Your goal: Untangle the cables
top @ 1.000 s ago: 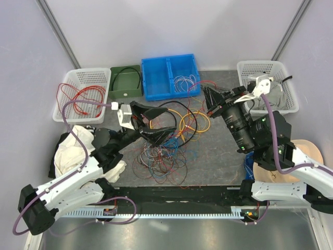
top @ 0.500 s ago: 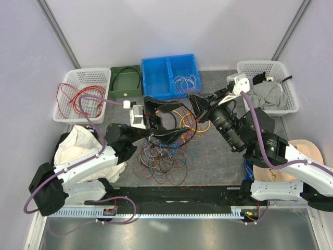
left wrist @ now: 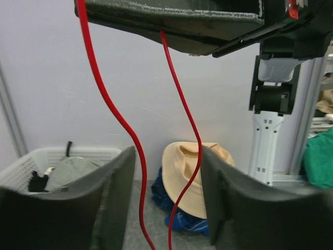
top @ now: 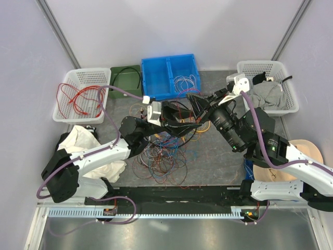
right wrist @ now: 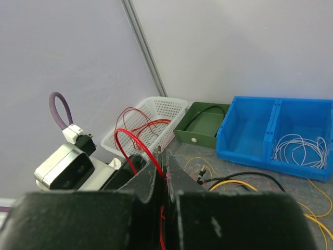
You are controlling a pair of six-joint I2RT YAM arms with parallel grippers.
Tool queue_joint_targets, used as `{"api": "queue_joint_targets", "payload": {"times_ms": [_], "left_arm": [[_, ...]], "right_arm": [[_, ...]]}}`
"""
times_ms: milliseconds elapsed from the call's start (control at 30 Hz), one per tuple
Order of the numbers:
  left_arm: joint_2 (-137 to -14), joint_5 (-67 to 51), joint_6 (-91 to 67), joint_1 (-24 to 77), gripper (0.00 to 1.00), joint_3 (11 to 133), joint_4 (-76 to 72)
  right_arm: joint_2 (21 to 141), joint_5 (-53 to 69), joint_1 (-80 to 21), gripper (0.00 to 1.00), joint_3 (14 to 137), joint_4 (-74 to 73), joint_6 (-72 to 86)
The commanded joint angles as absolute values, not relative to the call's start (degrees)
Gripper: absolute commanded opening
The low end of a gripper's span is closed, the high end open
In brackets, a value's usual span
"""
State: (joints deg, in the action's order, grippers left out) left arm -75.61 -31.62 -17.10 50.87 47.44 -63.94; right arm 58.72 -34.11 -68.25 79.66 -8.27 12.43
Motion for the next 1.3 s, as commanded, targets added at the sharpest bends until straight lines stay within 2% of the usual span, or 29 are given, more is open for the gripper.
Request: {"api": "queue_joint_targets", "payload": {"times_ms": [0,67,100,233,333,367,400,433,500,633,833,1133,1267], "left_arm": [[-75.3,-34.6,-17.1,51.3,0.25,51.0,-62.9],[-73.3,-34.2,-14.9,51.3,0.05,51.3,-57.3],[-72.4,-33.6,-14.4,51.3,0.02,51.3,-55.5],[-68.6,-27.6,-12.7,51.3,0.02,51.7,-46.5],[-65.8,-16.5,-11.7,51.2,0.02,58.7,-27.3],[-65.8,-13.4,-11.0,51.1,0.02,61.3,-21.9],[-66.0,-10.2,-9.9,51.0,0.02,64.0,-11.0],[-66.4,-3.1,-9.5,50.5,0.02,69.2,-7.0],[-67.0,2.0,-9.4,49.4,0.02,73.6,2.8],[-67.3,11.1,-11.6,42.5,0.02,81.2,11.1],[-70.2,14.3,-19.6,25.3,0.02,89.7,22.3],[-82.8,30.2,-12.4,14.2,0.02,103.3,22.4],[-88.6,37.4,-14.6,8.8,0.02,107.7,23.8]], "right_arm": [[57.4,-34.7,-68.2,0.00,79.6,-7.6,12.8],[56.5,-35.6,-68.2,0.00,78.8,-7.6,12.7],[56.2,-35.8,-68.2,0.00,78.6,-7.6,12.7],[54.8,-37.2,-68.2,0.00,77.4,-7.7,12.4],[54.6,-37.2,-68.2,0.57,77.2,-9.1,12.0],[54.6,-37.4,-68.2,0.88,77.3,-9.7,12.0],[54.6,-38.3,-68.2,0.98,77.3,-10.3,12.2],[54.2,-38.9,-68.2,0.98,76.6,-11.1,12.4],[53.4,-39.7,-68.2,0.98,74.6,-11.3,12.6],[49.8,-40.7,-68.2,0.98,70.0,-11.3,13.4],[42.6,-40.5,-68.2,0.98,61.0,-10.7,15.2],[38.1,-43.2,-68.3,0.98,51.2,-9.1,15.2],[37.9,-42.7,-68.2,0.98,48.0,-7.5,16.4]]}}
